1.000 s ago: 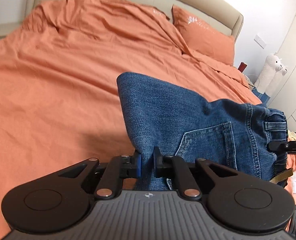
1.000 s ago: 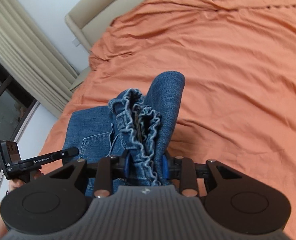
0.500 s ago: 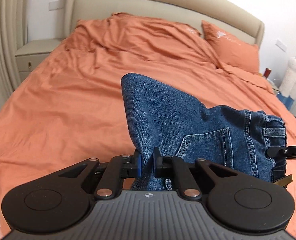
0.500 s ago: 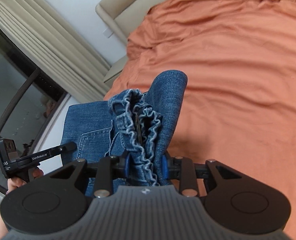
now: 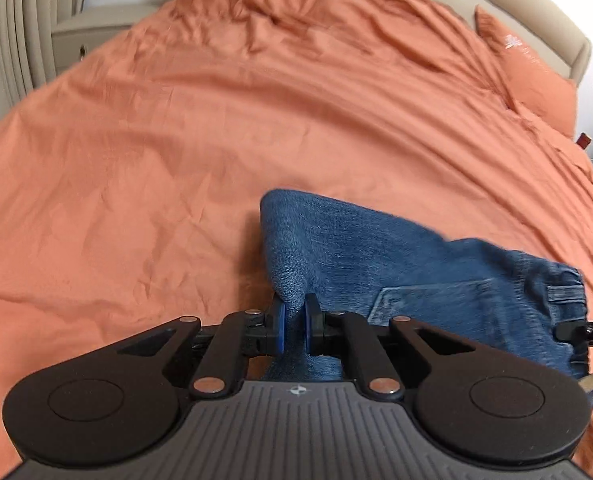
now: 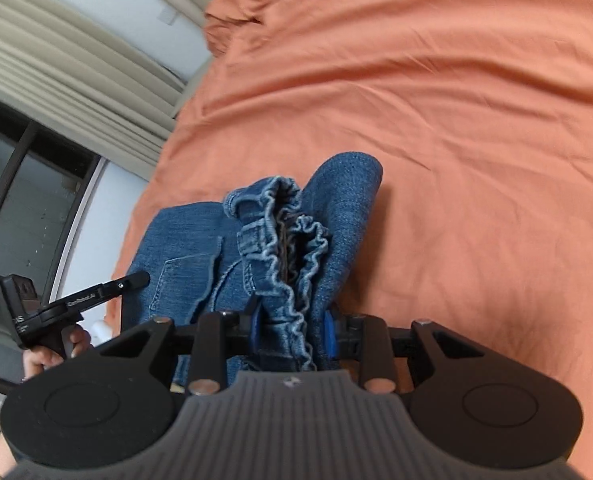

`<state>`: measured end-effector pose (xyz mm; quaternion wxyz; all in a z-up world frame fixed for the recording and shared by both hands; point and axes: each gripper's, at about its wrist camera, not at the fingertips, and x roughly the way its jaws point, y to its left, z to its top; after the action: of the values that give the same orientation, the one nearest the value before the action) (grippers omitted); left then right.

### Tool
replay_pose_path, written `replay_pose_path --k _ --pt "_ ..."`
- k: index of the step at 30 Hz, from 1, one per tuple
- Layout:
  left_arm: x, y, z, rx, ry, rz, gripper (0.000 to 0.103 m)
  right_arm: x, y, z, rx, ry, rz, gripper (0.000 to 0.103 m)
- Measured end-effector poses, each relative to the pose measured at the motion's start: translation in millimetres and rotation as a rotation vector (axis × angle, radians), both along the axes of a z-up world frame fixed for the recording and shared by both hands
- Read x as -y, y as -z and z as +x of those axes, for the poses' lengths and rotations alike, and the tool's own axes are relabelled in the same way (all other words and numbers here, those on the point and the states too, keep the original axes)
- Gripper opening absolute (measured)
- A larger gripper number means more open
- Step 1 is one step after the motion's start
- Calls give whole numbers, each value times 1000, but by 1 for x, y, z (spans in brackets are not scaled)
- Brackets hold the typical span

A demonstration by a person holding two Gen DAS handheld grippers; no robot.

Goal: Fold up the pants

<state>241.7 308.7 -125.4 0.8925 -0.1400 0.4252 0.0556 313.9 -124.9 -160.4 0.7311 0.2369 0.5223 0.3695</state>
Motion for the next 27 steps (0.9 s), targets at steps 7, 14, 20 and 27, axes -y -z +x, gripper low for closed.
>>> replay_pose_path --k 7,14,20,27 --pt "-19 27 -5 -5 6 -55 14 4 41 14 -71 24 38 31" --pt "-14 -2 -26 -38 -27 95 14 0 15 6 42 18 -80 38" --pt "6 -25 -69 -5 -45 179 13 11 -34 -30 283 44 -267 38" --pt "60 -35 -116 89 9 139 13 -17 -59 -106 554 -58 -340 36"
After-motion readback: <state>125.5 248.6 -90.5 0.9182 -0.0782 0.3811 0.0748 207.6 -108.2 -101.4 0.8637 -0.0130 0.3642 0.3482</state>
